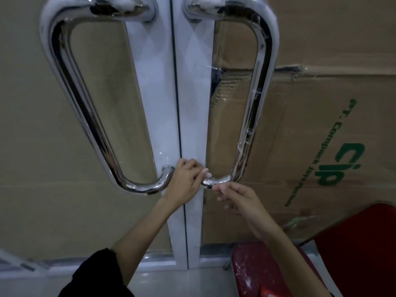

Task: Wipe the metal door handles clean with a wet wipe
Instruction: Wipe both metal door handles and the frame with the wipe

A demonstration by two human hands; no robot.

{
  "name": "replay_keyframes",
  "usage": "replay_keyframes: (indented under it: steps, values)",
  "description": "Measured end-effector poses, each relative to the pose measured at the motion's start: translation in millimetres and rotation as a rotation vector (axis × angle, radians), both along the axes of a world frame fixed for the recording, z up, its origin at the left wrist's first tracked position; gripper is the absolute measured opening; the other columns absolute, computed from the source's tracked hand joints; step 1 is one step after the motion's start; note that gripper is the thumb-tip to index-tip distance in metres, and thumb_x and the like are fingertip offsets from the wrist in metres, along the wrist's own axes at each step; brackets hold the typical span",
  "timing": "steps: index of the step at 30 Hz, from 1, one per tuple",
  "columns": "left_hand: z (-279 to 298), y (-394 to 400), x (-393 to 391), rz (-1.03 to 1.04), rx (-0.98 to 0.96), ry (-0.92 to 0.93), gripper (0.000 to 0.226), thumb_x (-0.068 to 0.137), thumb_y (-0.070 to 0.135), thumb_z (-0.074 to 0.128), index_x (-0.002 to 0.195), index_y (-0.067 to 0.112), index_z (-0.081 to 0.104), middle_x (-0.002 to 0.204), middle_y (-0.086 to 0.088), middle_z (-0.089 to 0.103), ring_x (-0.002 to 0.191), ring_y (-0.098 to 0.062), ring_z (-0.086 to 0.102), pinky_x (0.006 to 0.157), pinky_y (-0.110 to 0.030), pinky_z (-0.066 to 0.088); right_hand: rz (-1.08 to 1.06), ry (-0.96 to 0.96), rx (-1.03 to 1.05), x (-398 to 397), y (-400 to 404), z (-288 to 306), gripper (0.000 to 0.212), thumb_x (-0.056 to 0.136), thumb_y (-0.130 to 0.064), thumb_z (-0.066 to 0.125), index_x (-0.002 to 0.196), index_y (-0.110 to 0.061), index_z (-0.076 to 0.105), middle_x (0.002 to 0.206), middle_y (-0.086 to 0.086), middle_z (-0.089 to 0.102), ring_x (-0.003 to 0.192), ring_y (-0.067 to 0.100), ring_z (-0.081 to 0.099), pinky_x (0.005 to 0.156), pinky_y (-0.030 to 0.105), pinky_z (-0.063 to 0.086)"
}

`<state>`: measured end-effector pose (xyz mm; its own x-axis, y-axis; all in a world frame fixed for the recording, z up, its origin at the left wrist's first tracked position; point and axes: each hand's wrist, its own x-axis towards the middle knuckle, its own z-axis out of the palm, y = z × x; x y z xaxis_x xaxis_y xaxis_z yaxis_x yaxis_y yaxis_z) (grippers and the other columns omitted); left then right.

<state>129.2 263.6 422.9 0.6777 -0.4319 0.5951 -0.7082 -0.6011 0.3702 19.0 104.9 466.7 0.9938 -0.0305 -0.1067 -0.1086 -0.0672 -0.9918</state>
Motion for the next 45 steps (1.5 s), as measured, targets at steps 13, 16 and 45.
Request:
replay_keyframes:
  steps: [13,16,45]
  values:
    - [-25,-37,-25,0.291,-0.416,0.055,0.028,0.095,0.028,0.047,0.095,0.019,0.073,0.092,0.008,0.060,0.092,-0.007,0.042,0.083,-0.028,0.032,-0.012,0.007,0.022,-6,-20,-1,0.020,0.095,-0.020,0.052,0.095,-0.017,0.072,0.089,-0.008,0.072,0.081,0.008,0.062,0.068,0.021,0.045]
    - [-41,-38,-44,0.205,-0.480,-0.062,0.025,0.093,0.021,0.051,0.110,0.022,0.069,0.106,0.024,0.055,0.108,0.006,0.044,0.089,-0.025,0.034,0.002,0.018,0.010,-8,-20,-3,0.021,0.095,-0.020,0.052,0.098,-0.015,0.072,0.094,-0.006,0.073,0.082,0.008,0.063,0.070,0.022,0.046]
    - [-3,-42,-31,0.028,-1.951,1.606,0.042,0.100,0.034,0.029,0.106,0.003,0.058,0.105,-0.016,0.062,0.098,-0.024,0.055,0.109,-0.033,0.031,-0.021,-0.001,0.025,-9,-23,-1,0.019,0.094,-0.017,0.053,0.093,-0.015,0.072,0.092,-0.003,0.072,0.081,0.010,0.062,0.066,0.021,0.045]
